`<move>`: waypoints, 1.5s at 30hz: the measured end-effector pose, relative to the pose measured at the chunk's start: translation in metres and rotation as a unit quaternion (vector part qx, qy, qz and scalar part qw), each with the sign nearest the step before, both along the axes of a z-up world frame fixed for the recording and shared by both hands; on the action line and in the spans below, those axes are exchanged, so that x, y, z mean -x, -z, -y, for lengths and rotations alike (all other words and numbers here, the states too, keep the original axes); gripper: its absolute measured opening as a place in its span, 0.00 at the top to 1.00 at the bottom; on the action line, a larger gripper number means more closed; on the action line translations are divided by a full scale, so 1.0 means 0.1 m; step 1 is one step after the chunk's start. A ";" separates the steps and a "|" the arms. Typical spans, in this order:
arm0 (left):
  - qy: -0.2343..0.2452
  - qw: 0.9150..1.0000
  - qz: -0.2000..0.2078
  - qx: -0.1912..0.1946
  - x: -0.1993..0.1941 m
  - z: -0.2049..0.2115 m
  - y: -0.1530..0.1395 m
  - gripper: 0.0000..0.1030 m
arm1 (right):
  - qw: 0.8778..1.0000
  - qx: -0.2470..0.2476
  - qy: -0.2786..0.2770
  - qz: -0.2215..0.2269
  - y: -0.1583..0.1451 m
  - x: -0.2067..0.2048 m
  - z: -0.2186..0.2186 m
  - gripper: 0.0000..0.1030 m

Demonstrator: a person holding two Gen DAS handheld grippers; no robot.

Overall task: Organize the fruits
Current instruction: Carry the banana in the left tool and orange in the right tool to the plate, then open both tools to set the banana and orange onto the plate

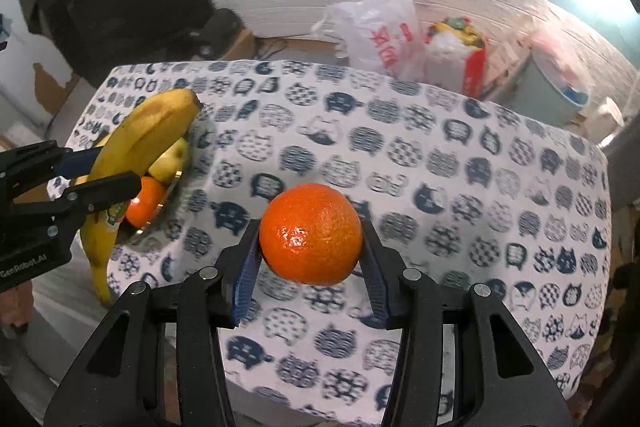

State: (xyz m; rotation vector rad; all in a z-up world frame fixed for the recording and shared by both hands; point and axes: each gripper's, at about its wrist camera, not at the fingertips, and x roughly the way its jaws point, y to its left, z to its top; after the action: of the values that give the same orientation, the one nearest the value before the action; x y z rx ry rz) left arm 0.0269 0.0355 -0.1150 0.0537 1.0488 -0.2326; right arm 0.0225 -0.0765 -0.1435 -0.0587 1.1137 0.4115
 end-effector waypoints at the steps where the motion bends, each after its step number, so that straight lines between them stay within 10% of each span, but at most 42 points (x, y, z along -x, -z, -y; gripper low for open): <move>1: -0.007 1.000 0.000 0.001 0.01 -0.07 -0.01 0.66 | 1.000 -0.001 -0.005 0.000 0.00 -0.01 -0.08 0.55; 29: -0.137 0.990 -0.016 0.030 0.18 -1.41 0.22 0.66 | 0.991 -0.018 -0.124 -0.038 0.39 -0.20 -1.67 0.55; 45: -0.141 0.989 -0.030 0.040 0.10 -1.42 0.35 0.66 | 0.992 -0.027 -0.109 -0.059 0.47 -0.25 -1.65 0.43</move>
State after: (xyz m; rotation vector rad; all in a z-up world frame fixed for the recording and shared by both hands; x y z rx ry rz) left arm 0.0173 0.1776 -0.1500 -0.1746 1.0927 -0.0205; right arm 0.0479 0.0883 -0.1906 -0.1111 1.2160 0.6462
